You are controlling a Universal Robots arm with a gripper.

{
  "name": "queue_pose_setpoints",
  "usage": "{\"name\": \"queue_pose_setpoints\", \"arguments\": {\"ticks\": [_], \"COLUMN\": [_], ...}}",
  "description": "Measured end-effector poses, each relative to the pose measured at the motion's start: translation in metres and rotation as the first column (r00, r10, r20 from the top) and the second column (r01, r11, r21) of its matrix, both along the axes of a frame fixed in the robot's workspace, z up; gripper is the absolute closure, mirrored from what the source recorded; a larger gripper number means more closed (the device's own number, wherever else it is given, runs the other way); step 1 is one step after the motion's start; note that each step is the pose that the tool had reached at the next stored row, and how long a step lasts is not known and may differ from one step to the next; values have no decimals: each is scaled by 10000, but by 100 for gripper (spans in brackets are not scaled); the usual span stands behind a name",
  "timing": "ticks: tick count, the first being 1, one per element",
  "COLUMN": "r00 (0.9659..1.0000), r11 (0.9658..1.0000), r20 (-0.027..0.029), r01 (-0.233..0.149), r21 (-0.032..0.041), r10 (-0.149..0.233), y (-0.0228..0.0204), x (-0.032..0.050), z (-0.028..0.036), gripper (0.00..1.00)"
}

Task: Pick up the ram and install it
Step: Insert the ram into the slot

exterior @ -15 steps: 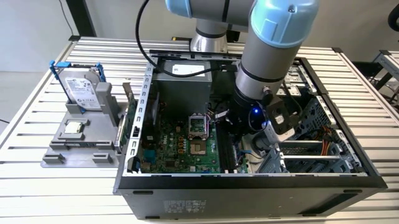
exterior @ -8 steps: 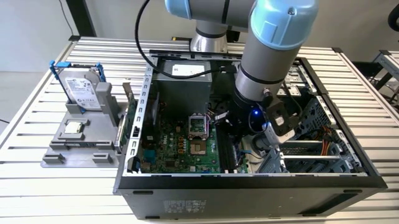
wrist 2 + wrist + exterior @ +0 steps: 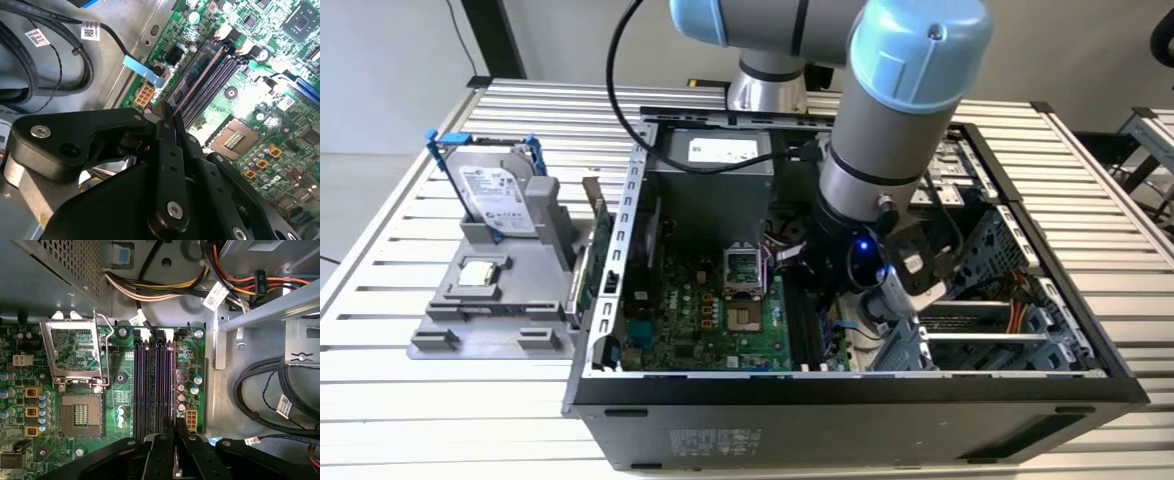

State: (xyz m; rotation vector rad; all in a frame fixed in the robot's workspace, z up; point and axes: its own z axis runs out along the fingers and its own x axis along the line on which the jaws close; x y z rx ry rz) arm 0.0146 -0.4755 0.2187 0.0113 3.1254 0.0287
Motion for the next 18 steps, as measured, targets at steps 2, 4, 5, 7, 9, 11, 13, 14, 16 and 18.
{"name": "queue_pose_setpoints", "arguments": {"ticks": [2,4,5,7,9,11,13,14,16,18], "r00": [10000,10000,10000,10000,10000,10000,10000,10000,10000,10000], "r11": [10000,10000,10000,10000,10000,10000,10000,10000,10000,10000], "r20": [0,-1,-1,-1,0,0,1,-1,-1,0], "r01": [0,0,1,-1,-1,-1,-2,-1,-1,-2], "r21": [-3,-5,-5,-8,-10,-12,-19,-27,-39,-52], "r10": [0,0,-1,1,1,1,2,1,1,2], "y": [-1,-1,-1,-4,-5,-7,-7,-8,-9,-9], "x": [0,-1,-1,-2,-2,-2,-10,-19,-33,-32], "z": [-17,-19,-20,-19,-10,-4,-4,-4,-3,-9], "gripper": [100,100,100,100,100,100,100,100,100,100]}}
